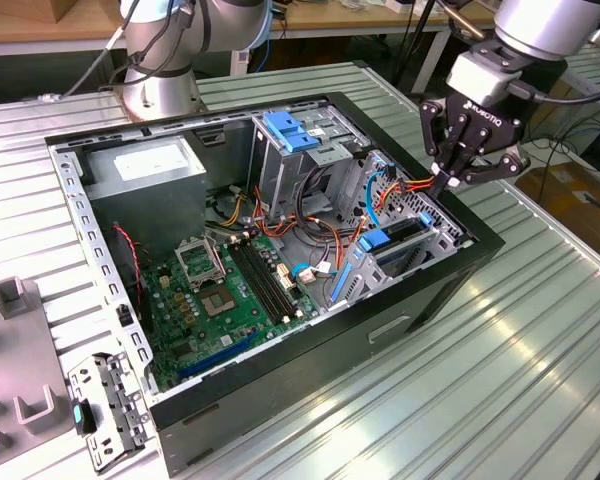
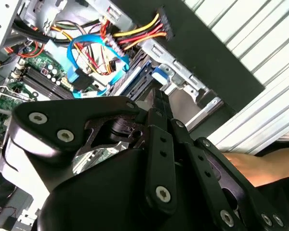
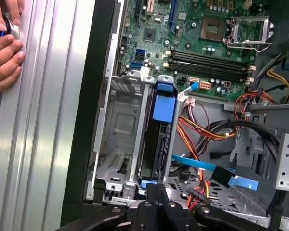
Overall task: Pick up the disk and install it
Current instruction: 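Insert the first disk wire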
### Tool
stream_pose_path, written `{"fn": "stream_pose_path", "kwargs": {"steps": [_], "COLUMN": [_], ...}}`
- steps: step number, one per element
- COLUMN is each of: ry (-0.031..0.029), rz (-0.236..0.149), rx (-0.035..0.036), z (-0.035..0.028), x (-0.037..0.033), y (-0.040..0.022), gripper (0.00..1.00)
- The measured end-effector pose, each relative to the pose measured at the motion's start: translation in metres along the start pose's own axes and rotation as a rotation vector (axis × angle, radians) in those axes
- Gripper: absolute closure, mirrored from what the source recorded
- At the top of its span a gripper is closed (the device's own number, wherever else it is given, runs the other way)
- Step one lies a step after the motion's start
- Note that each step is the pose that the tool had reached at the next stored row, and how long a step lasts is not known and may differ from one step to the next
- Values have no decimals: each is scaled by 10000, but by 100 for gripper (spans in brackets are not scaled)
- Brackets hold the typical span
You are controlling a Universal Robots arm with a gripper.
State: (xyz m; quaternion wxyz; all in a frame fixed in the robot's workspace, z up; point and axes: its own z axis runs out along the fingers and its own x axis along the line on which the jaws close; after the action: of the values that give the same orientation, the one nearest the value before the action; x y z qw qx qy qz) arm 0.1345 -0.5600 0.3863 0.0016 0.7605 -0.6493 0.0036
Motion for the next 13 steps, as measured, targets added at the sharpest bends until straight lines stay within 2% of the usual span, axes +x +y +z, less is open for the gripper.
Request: {"fn": "stream_pose_path", "kwargs": {"steps": [4,13], "ry": [-2,16], "rz": [-93,-228], "rx": [1,-1], "z": [1,1], "x": [-8,-45], "y": [-107,-257], "gripper": [89,89]}}
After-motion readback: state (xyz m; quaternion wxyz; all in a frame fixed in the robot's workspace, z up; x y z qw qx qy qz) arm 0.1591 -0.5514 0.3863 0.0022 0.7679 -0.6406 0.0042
